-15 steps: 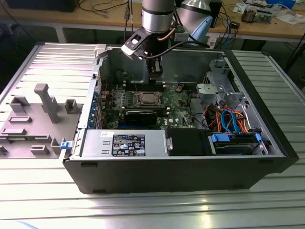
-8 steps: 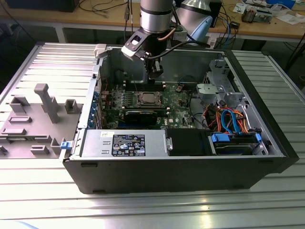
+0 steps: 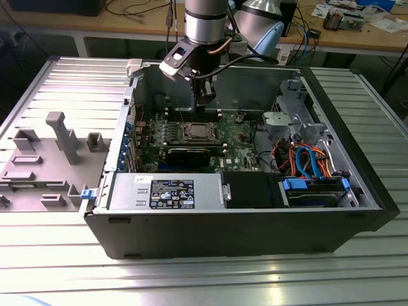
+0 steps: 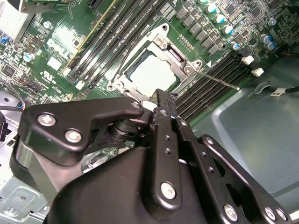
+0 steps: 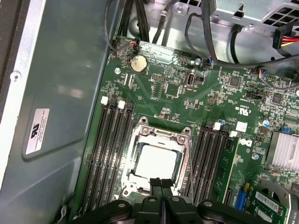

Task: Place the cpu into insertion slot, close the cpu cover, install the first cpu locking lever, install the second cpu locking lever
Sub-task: 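Install the first cpu locking lever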

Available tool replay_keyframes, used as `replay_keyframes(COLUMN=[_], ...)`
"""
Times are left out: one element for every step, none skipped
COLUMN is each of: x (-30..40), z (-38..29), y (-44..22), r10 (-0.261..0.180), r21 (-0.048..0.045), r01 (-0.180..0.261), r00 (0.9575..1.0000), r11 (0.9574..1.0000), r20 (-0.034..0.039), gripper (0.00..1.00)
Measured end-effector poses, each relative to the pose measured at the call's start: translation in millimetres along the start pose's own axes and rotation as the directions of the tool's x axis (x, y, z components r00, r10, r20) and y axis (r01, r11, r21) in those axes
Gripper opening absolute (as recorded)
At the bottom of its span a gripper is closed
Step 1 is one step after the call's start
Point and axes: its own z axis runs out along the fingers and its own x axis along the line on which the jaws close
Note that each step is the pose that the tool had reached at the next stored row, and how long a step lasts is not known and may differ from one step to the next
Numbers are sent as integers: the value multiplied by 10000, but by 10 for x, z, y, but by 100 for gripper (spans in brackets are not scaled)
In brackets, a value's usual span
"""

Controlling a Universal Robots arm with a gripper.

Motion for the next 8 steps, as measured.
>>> replay_keyframes(x=[0, 0, 0, 0, 0, 0, 0, 0], z=[0, 0, 0, 0, 0, 0, 0, 0], y=[0, 0, -1, -1, -1, -1, -1, -1], r10=[0, 0, 0, 0, 0, 0, 0, -1], r21=[0, -1, 0, 0, 0, 0, 0, 0], r01=[0, 0, 0, 0, 0, 0, 0, 1], r00=[10000, 10000, 10000, 10000, 10000, 10000, 10000, 10000], r11=[10000, 10000, 10000, 10000, 10000, 10000, 10000, 10000], r20=[0, 0, 0, 0, 0, 0, -1, 0], gripper=[11, 11, 11, 11, 11, 11, 11, 11])
